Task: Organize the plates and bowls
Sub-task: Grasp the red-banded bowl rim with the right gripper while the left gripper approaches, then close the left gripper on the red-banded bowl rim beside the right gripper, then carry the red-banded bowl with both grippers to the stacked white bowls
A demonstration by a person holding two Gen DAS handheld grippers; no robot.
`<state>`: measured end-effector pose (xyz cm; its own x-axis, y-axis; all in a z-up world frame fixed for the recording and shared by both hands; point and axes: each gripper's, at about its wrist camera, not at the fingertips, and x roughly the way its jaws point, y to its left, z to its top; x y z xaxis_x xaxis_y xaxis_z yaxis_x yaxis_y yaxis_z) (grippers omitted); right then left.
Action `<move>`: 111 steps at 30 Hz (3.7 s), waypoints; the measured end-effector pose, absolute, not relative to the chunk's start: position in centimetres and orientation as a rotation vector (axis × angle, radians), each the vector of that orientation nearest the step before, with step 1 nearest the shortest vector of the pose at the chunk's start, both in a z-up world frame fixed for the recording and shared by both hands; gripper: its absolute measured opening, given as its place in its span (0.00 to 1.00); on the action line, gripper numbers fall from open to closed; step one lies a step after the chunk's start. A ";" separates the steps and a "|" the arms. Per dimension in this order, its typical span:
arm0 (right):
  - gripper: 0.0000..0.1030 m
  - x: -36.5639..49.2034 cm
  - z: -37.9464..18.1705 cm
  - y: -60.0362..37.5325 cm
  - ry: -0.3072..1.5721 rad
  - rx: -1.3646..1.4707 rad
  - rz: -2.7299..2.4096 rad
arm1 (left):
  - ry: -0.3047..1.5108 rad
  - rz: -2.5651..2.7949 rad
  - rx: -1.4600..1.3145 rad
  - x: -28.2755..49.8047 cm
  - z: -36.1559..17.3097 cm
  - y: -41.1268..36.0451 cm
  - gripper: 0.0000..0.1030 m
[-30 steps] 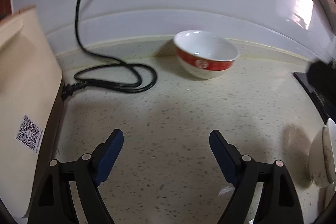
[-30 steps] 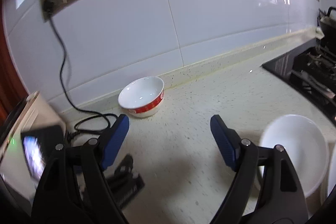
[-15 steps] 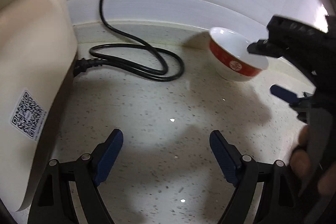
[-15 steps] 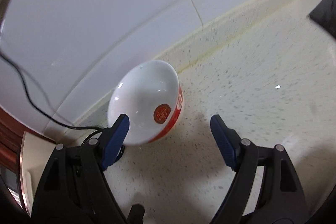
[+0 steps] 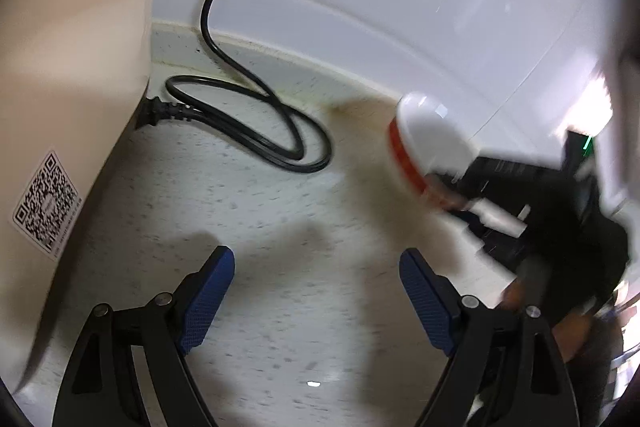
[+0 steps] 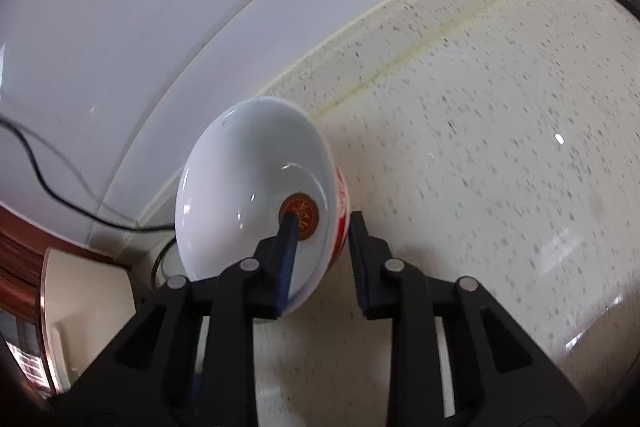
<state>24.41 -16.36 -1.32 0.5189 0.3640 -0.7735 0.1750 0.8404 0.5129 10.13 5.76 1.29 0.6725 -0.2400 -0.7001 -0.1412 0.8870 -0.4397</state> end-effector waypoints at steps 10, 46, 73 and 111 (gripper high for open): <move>0.23 17.5 -1.0 -16.0 1.043 0.543 0.225 | 0.709 -0.121 -0.486 8.8 4.1 5.1 0.83; 0.43 8.9 0.0 -13.2 0.869 0.343 0.114 | 0.989 0.047 -0.264 11.7 -0.5 3.7 1.00; 0.25 8.1 0.8 -14.2 0.853 0.390 0.136 | 0.933 -0.098 -0.269 9.7 1.4 1.8 0.19; 0.24 1.2 7.2 -17.8 0.464 0.407 -0.018 | 0.637 -0.273 -0.303 2.8 10.9 -3.5 0.19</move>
<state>1.18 -17.83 7.18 0.8957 0.0745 -0.4385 0.1085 0.9195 0.3779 2.81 -3.45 10.86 0.7710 -0.3399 -0.5385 0.1563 0.9208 -0.3575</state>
